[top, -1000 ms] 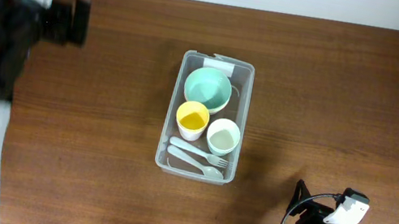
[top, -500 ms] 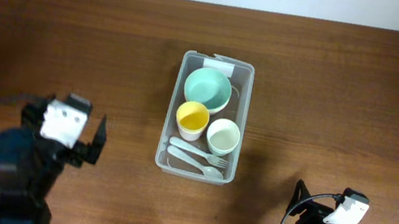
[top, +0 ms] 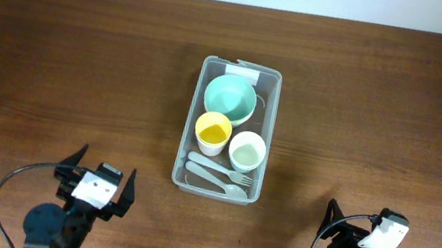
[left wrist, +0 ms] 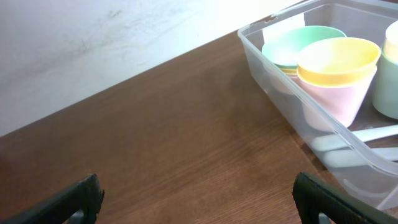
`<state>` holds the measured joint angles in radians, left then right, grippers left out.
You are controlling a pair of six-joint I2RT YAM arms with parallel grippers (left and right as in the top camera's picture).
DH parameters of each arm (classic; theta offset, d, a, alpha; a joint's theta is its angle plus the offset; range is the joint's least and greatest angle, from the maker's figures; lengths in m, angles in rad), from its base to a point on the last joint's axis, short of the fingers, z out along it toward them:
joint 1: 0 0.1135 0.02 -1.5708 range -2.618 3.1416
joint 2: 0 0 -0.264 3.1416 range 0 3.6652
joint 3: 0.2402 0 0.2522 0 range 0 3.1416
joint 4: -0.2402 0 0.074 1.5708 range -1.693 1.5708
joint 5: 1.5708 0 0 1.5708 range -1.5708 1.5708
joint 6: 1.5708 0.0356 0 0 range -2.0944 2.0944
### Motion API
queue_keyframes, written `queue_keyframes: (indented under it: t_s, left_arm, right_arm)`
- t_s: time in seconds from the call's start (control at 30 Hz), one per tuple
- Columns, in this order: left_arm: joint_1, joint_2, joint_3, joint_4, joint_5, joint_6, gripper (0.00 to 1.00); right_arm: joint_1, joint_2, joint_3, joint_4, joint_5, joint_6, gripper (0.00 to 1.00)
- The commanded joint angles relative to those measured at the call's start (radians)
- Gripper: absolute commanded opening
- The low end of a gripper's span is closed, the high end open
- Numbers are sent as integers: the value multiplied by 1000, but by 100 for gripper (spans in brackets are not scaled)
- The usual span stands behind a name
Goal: Pack container
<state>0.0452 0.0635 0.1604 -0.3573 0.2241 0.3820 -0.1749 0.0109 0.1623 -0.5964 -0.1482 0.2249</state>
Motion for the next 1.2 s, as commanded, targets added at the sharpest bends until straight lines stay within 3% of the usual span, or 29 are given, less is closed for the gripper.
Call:
queue_keyframes:
  t_s: [0.0,1.17]
  left_arm:
    - [-6,-59,-47,6,16,-14,100]
    - [-19,-58,-52,5,16,-14,100]
  right_arm:
    - [5,-8,-5,2,-5,-8,99]
    - [5,-8,-5,2,-5,-8,99]
